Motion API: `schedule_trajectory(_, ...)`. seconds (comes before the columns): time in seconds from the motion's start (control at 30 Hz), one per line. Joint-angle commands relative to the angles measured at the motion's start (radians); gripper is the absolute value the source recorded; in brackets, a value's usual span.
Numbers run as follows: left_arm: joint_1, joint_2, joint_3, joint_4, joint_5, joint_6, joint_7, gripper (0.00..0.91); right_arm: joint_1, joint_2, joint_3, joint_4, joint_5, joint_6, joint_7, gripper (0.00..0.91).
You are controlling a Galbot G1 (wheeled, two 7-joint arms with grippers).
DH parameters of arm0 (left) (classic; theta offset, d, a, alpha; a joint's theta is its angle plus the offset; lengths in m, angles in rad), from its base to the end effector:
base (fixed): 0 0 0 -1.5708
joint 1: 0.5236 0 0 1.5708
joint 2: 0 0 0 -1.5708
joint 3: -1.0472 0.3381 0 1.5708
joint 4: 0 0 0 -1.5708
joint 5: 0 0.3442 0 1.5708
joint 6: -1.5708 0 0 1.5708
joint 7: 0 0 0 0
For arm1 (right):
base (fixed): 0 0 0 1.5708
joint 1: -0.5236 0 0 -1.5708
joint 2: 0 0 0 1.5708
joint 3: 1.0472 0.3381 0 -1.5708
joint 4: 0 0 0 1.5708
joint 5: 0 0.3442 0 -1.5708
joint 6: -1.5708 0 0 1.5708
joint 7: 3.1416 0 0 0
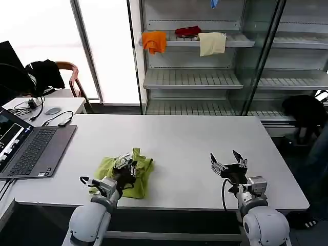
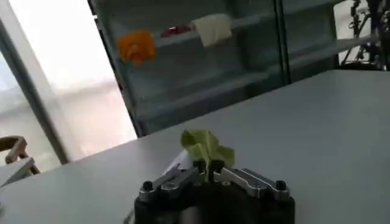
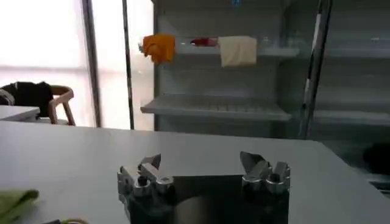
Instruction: Fold and organize the clothes.
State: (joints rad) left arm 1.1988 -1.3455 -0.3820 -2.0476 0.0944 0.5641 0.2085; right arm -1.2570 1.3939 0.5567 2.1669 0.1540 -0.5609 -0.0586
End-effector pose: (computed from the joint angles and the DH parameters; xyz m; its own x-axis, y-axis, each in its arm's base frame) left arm 0.2713 -0.0018 -0.2288 -0.9149 0.2640 0.3053 0.3391 0.9131 0.2266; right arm 0.2491 -0.0348 -0.1971 -0.9773 -0.1133 0.1792 -0.1199 0.9924 -0.0267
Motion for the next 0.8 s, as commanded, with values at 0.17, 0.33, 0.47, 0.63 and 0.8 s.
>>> schedule_trajectory(0.17, 0.010, -0.045, 0.071, 0.081, 0.074, 0.012, -0.049, 0.504, -0.014, 0.014, -0.004, 0.002, -0.008, 0.008, -0.002, 0.907)
schedule_trajectory(0.33, 0.022, -0.064, 0.116, 0.054, 0.074, 0.012, -0.088, 0.907, -0.018, 0.020, -0.006, 0.007, -0.010, 0.011, -0.001, 0.907)
schedule_trajectory(0.47, 0.024, -0.090, 0.145, 0.046, 0.075, 0.012, -0.106, 0.907, -0.021, 0.025, -0.008, 0.015, -0.012, 0.011, -0.001, 0.907)
schedule_trajectory(0.63, 0.036, -0.129, 0.175, 0.025, 0.057, 0.010, -0.123, 0.907, -0.029, 0.030, -0.008, 0.019, -0.015, 0.013, -0.001, 0.907)
schedule_trajectory(0.8, 0.030, -0.124, 0.144, -0.069, -0.015, 0.012, -0.134, 0.907, -0.034, 0.030, -0.007, 0.022, -0.015, 0.013, -0.001, 0.907)
